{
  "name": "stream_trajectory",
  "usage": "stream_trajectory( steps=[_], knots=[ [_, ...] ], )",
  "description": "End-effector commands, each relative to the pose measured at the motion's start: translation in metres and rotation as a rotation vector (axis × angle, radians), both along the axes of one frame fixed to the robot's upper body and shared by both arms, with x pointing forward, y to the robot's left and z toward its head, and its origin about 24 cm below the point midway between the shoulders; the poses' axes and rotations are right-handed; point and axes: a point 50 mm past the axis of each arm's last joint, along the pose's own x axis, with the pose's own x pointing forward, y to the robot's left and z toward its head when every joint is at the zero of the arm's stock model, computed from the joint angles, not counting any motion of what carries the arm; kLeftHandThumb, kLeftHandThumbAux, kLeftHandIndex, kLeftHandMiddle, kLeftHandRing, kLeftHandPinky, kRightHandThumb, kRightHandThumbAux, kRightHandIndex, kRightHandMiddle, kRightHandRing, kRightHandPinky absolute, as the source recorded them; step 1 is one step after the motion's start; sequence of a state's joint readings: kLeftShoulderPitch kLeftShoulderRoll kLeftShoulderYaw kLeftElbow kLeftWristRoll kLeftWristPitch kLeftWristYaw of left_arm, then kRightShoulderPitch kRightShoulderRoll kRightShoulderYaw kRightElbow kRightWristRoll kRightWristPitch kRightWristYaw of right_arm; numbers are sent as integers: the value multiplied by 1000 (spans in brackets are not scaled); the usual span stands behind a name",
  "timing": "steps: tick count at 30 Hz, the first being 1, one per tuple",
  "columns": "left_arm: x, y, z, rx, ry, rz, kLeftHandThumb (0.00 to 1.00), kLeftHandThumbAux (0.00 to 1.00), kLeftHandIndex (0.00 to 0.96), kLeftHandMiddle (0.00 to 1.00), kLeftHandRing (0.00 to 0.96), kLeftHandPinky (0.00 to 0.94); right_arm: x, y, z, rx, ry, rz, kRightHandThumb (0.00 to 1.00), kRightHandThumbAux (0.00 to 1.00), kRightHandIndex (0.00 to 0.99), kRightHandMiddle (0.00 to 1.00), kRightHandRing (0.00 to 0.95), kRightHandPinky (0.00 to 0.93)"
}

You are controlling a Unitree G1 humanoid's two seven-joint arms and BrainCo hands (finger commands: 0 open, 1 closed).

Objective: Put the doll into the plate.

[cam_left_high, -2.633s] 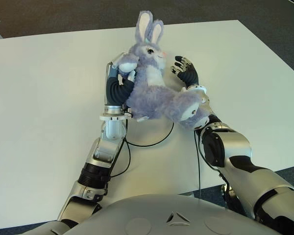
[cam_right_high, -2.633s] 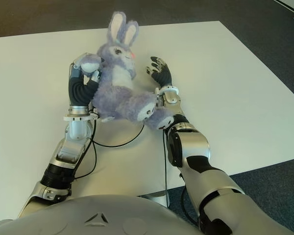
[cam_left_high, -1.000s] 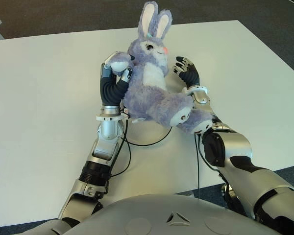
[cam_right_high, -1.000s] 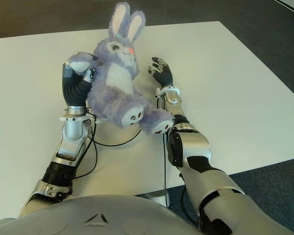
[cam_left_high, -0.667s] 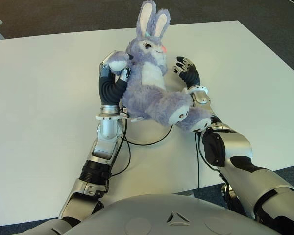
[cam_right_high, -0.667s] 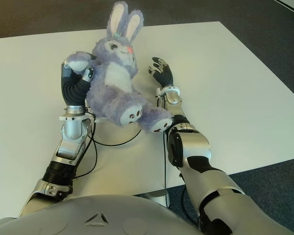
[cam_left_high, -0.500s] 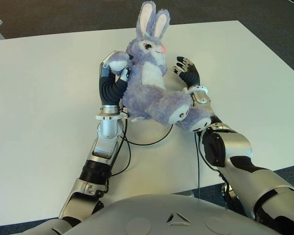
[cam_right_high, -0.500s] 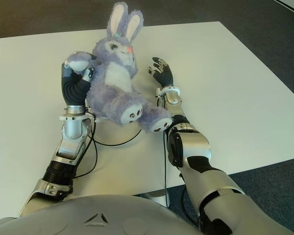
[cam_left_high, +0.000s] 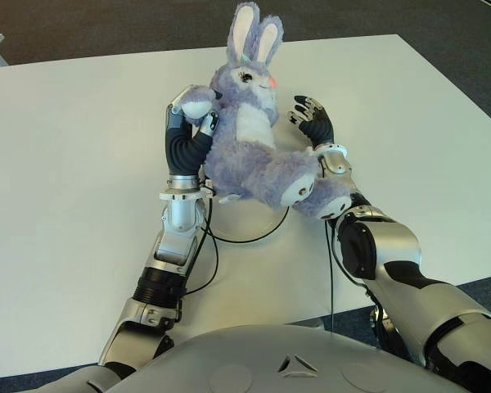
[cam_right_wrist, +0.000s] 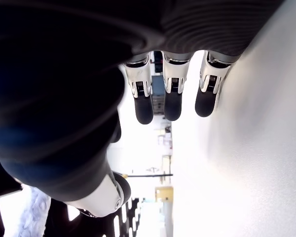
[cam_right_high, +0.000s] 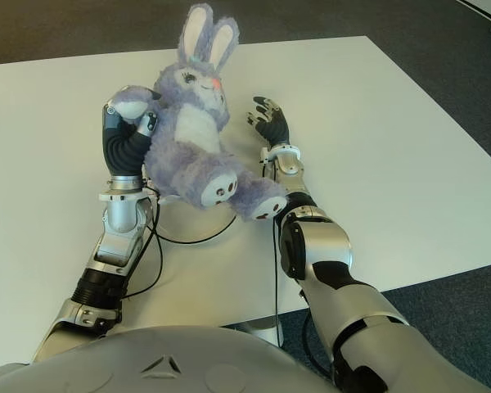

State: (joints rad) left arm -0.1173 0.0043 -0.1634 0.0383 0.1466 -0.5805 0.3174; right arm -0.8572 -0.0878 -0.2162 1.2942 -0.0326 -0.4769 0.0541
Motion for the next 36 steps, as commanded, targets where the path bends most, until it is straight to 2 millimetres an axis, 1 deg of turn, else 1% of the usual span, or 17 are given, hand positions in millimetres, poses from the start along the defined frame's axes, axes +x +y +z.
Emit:
stream_trajectory(
  steps=[1,15,22,30,36],
  knots=[
    [-10,-1,-34,-29,157,46,715,699,442,848,866,862,-11,-2,-24,10,91,-7,504,853,218,132,95,114],
    [-7,0,-38,-19,209,61,714,701,441,865,875,866,-11,-1,-24,8,93,-7,518,873,192,137,104,121],
    [-5,0,-41,-41,242,56,717,700,441,853,863,862,-12,-1,-25,11,94,-7,517,871,166,133,103,118],
    [-1,0,-45,-67,285,67,720,699,442,860,870,872,-12,-1,-25,7,94,-7,495,866,183,128,96,109],
    [0,1,-48,-88,301,63,722,699,442,854,863,866,-12,-1,-25,3,92,-7,491,869,177,127,94,114]
  ],
)
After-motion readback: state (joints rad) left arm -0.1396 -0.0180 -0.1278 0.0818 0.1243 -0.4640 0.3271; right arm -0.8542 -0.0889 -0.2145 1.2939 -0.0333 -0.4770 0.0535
